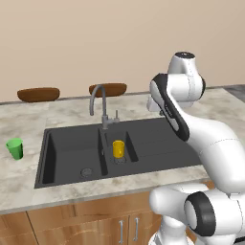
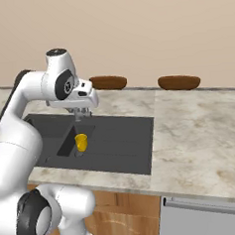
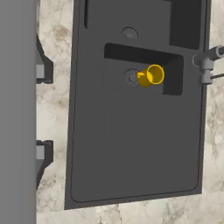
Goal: Move any existing items from the left basin to the right basin for drying. Then move the cup from the counter to the left basin of the sink for washing.
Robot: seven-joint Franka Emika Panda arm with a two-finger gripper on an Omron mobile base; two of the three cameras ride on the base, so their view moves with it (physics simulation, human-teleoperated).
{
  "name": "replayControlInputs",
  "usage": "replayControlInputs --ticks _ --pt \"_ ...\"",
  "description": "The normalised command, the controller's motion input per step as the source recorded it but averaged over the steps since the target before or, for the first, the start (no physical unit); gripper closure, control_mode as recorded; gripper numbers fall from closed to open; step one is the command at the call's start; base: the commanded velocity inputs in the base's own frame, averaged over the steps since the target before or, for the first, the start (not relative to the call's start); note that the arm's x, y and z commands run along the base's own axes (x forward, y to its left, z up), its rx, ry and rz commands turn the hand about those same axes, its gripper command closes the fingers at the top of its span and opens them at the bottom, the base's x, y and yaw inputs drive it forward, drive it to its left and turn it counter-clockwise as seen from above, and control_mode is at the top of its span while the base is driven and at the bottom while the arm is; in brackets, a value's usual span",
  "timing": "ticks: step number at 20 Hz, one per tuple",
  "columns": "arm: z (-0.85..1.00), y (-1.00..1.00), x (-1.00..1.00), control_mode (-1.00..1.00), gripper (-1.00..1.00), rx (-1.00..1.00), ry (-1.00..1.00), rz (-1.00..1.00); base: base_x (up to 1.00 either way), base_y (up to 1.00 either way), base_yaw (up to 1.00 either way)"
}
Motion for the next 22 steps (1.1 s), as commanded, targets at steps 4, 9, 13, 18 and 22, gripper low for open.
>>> replayControlInputs --ticks 4,9,13,18,22 --pt "-0.01 0.00 -0.11 -1.00 -1.00 0.00 0.01 -0.01 0.00 0.00 0.00" --pt "-0.14 0.39 -0.31 -1.00 -1.00 0.08 0.02 0.00 0.00 0.00 0.00" --pt "-0.19 0.92 -0.30 -1.00 -1.00 0.21 0.00 0.00 0.00 0.00 0.00" --pt "-0.02 0.86 -0.07 -1.00 -1.00 0.27 0.02 0.00 0.00 0.00 0.00" --pt "-0.01 0.82 -0.01 -1.00 -1.00 0.37 0.02 0.00 0.00 0.00 0.00"
